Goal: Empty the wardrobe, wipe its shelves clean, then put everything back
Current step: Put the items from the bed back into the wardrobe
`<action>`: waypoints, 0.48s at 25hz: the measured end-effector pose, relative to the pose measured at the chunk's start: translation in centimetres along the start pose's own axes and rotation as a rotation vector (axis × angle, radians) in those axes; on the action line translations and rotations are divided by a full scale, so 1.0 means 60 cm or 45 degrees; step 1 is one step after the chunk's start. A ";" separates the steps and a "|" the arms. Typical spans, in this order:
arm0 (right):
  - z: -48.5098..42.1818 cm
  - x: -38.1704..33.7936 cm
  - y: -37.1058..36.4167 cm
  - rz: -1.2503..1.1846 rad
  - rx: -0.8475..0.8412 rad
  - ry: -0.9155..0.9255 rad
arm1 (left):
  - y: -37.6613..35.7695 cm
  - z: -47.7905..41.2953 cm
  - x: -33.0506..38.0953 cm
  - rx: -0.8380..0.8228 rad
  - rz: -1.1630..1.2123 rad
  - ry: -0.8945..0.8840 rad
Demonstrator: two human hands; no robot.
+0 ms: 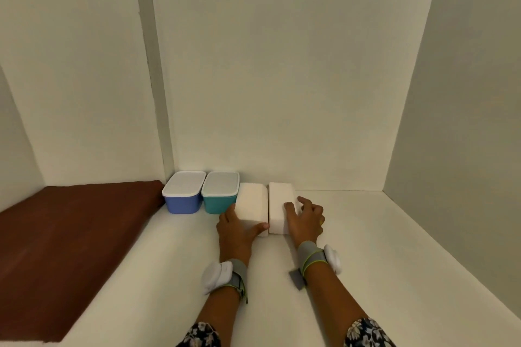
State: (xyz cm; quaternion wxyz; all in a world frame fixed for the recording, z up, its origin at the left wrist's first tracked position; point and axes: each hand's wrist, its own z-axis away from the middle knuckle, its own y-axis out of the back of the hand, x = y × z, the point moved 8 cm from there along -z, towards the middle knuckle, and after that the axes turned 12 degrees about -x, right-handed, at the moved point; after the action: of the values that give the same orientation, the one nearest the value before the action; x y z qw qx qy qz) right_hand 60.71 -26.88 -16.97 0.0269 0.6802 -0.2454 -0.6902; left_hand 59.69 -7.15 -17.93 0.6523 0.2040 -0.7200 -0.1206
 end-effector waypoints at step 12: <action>-0.015 -0.001 -0.020 -0.079 -0.086 0.191 | 0.013 -0.040 0.005 0.242 -0.121 -0.013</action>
State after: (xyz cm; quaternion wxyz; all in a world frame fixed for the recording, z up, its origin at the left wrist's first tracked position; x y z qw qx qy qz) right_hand 61.92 -26.05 -17.34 0.0466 0.7359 -0.1981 -0.6457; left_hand 61.93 -6.36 -17.02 0.6197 0.2984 -0.7211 -0.0836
